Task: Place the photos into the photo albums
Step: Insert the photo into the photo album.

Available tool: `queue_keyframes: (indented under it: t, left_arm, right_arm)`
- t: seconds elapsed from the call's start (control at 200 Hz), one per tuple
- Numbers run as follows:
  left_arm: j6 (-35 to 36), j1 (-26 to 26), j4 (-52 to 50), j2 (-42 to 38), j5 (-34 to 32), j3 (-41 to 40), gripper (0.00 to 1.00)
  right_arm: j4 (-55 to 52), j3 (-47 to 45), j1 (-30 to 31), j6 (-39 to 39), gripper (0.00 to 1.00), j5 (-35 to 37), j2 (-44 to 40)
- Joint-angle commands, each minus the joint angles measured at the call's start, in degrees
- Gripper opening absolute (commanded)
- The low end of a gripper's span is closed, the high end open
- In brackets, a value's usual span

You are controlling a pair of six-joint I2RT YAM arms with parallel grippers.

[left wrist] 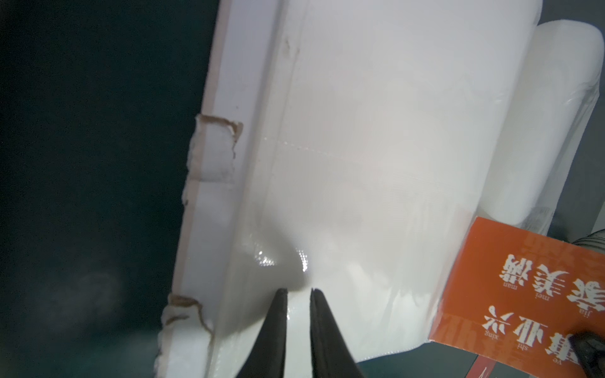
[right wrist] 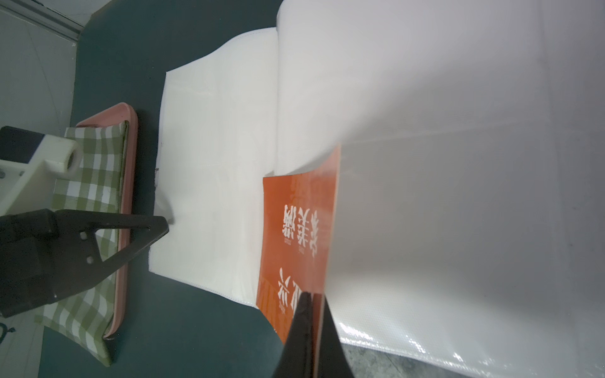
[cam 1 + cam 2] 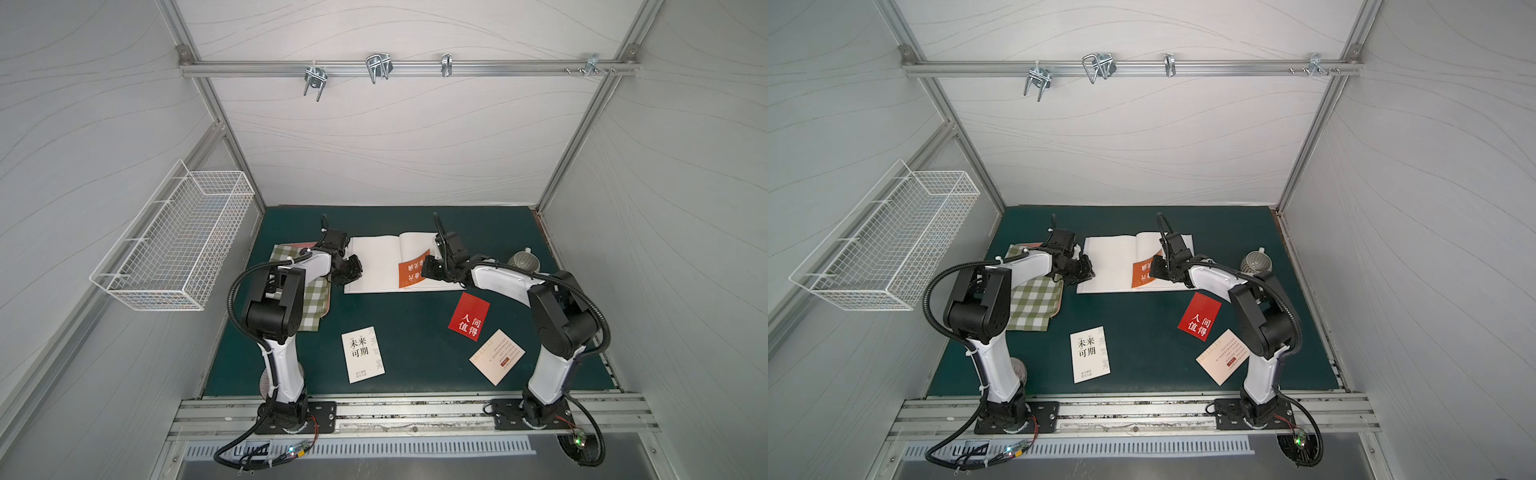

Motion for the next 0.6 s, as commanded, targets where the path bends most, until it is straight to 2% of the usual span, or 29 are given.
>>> queue_keyframes:
  t: [0.0, 0.355, 0.595]
  left_arm:
    - [-1.01, 0.42, 0.26, 0.31, 0.39, -0.68, 0.19]
    - [-1.98, 0.42, 0.92, -0.23, 1.38, -1.15, 0.19]
    - [-2.51, 0.42, 1.38, -1.58, 1.91, -1.51, 0.19]
  right_arm:
    - [-6.73, -0.12, 0.79, 0.83, 0.00, 0.08, 0.90]
    - [-8.23, 0.18, 0.81, 4.42, 0.00, -0.47, 0.93]
    - [-12.15, 4.15, 1.07, 3.88, 0.00, -1.55, 2.35]
